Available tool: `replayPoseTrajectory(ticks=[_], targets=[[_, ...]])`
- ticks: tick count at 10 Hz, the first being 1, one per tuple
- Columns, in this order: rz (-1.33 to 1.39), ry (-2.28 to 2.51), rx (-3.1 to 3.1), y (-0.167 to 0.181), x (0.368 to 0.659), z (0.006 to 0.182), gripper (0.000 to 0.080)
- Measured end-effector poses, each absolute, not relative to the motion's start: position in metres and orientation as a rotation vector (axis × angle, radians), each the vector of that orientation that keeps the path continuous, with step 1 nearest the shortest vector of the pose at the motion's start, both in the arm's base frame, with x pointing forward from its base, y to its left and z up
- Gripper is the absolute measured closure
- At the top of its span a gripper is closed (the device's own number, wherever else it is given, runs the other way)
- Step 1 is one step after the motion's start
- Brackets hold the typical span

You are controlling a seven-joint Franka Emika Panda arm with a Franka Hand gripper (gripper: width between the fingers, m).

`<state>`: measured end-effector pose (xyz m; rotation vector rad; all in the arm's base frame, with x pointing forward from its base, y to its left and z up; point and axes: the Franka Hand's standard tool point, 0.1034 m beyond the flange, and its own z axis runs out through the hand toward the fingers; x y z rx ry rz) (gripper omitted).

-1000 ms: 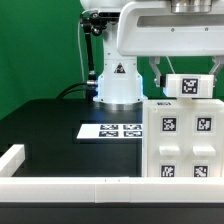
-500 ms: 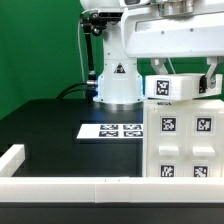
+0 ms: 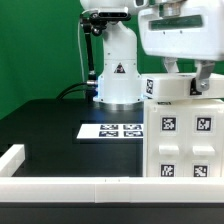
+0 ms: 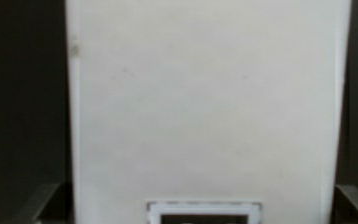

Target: Assemble cabinet

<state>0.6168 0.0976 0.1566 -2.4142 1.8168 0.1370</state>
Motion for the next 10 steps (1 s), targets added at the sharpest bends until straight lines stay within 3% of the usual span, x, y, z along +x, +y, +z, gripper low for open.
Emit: replayPoseTrajectory(ticks=[3, 6, 8, 10], targets=[[0.108, 2.172, -2.005, 0.099, 0.616, 0.156, 0.0248], [0.112, 2.196, -1.981, 0.100, 0.615, 0.155, 0.0162], [0.112, 2.145, -2.036, 0.101, 0.615, 0.157, 0.0152], [0.155, 2.025, -2.152, 0.105, 0.617, 0.180, 0.0151]])
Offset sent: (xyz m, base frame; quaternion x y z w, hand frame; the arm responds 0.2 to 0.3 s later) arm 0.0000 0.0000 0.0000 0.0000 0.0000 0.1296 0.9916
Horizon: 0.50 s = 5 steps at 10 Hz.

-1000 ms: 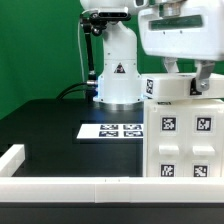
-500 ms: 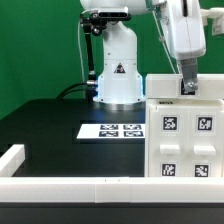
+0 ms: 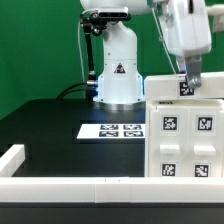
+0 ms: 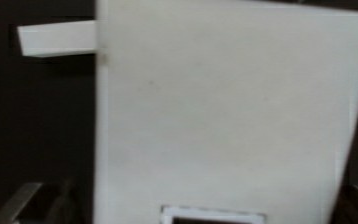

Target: Assemble cabinet

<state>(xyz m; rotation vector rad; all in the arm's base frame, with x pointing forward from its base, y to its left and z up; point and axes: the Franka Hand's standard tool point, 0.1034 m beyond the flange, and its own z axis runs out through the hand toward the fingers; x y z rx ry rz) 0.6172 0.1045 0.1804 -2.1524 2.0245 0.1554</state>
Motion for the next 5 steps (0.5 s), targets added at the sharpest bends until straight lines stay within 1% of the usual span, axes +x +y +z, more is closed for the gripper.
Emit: replayPoseTrajectory(ticks=[1, 2, 5], targets=[[0.150, 1.937, -2.226, 0.1047, 0.6191, 0.1830, 0.0151], [0.138, 1.861, -2.289, 0.1042, 0.6185, 0.1804, 0.0151], [0.103, 1.555, -2.511, 0.1041, 0.6174, 0.1803, 0.0151]])
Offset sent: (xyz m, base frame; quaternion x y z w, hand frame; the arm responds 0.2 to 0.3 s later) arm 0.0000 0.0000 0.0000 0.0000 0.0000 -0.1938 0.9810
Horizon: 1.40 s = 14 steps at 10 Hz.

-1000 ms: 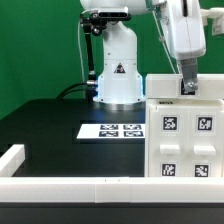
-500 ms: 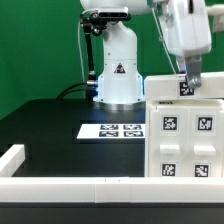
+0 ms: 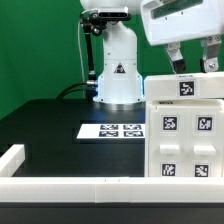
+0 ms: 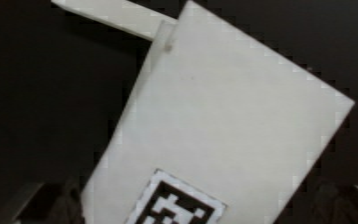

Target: Assemble cabinet

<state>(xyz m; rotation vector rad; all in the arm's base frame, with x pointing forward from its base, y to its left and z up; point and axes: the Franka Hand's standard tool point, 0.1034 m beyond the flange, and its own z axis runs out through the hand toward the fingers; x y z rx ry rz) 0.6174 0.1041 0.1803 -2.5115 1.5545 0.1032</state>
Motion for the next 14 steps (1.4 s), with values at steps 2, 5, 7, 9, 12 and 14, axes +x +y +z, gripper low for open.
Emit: replayPoseTrajectory(ticks=[2, 5, 7, 9, 12, 14], targets=[[0.041, 1.018, -2.822, 0.107, 0.619, 0.187, 0.0151], [0.018, 0.473, -2.977, 0.109, 0.620, 0.188, 0.0151], [0.006, 0.292, -3.004, 0.107, 0.621, 0.188, 0.0151], [-0.020, -0.118, -3.038, 0.106, 0.621, 0.189, 0.0151], [-0.059, -0.752, -2.969, 0.117, 0.620, 0.188, 0.0151], [-0.064, -0.868, -2.939, 0.114, 0.620, 0.188, 0.0151]])
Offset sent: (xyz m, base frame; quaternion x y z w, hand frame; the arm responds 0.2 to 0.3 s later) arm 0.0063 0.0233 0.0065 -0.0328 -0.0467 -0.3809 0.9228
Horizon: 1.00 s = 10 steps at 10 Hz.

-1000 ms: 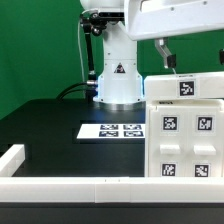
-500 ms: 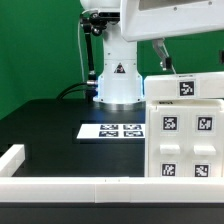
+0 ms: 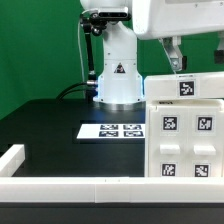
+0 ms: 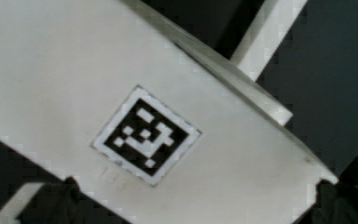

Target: Assemble cabinet

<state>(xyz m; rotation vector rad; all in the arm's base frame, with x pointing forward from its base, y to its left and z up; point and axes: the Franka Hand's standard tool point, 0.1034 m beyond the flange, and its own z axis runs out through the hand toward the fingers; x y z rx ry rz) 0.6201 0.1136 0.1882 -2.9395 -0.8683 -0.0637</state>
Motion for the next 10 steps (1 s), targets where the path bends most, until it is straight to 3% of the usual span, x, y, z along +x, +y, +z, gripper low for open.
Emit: replayPoseTrajectory(ticks=[4, 6, 10], targets=[[-0.052, -1.541, -2.719, 0.106, 0.620, 0.188, 0.0151], [-0.011, -1.844, -2.567, 0.107, 0.617, 0.179, 0.0151], [0.012, -1.823, -2.576, 0.103, 0.616, 0.169, 0.0151]])
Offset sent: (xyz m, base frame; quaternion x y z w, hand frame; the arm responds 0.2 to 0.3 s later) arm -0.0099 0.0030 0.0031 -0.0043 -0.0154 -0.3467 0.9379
